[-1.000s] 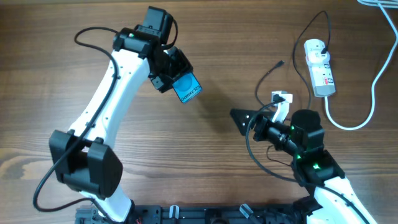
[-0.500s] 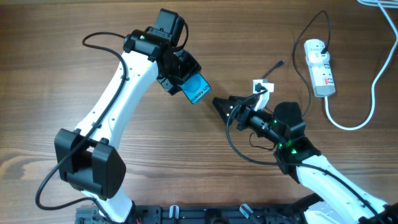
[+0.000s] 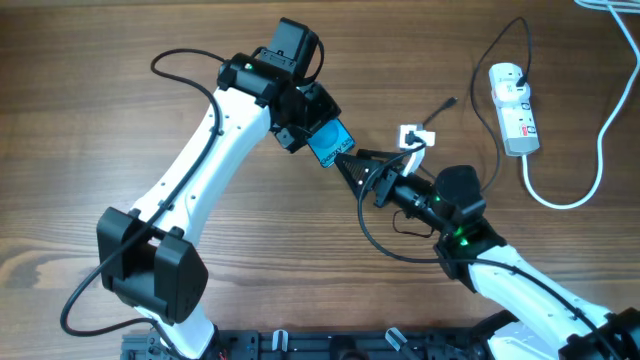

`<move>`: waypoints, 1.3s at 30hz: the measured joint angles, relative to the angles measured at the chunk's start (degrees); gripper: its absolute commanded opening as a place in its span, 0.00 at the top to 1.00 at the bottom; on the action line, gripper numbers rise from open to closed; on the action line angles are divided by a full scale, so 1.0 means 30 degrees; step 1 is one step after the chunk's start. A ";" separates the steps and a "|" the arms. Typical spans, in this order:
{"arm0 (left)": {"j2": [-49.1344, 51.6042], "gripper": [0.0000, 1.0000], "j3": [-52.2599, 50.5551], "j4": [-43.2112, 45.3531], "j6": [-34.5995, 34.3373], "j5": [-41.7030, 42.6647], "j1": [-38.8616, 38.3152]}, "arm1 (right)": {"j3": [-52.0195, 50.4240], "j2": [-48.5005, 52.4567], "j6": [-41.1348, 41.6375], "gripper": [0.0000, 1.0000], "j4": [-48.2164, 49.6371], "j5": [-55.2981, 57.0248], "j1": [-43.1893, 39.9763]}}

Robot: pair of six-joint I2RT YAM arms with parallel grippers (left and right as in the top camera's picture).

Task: Plug charger to phone and switch on socket
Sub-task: 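Swing the right gripper toward the phone held by the left gripper, then grasp the phone's edge with the right gripper beside the left gripper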

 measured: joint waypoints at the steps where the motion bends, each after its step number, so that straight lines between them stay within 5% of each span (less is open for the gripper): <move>1: 0.0000 0.55 0.0000 0.0015 -0.0073 -0.0044 -0.0022 | 0.0000 0.0168 0.0087 0.12 0.0080 0.0000 0.0000; 10: 0.0000 0.55 0.0000 0.0364 -0.0605 0.0138 -0.0721 | 0.0000 0.1042 0.0772 0.33 0.0678 0.0444 0.0000; 17: 0.0000 0.55 0.0000 0.0474 -0.1144 0.0255 -0.1231 | 0.0000 0.1093 0.2586 0.35 0.0736 0.2135 0.0000; 39: 0.0000 0.55 0.0000 0.0947 -0.2718 0.0692 -0.2528 | 0.0000 0.1093 0.4277 0.64 0.0729 0.3162 0.0000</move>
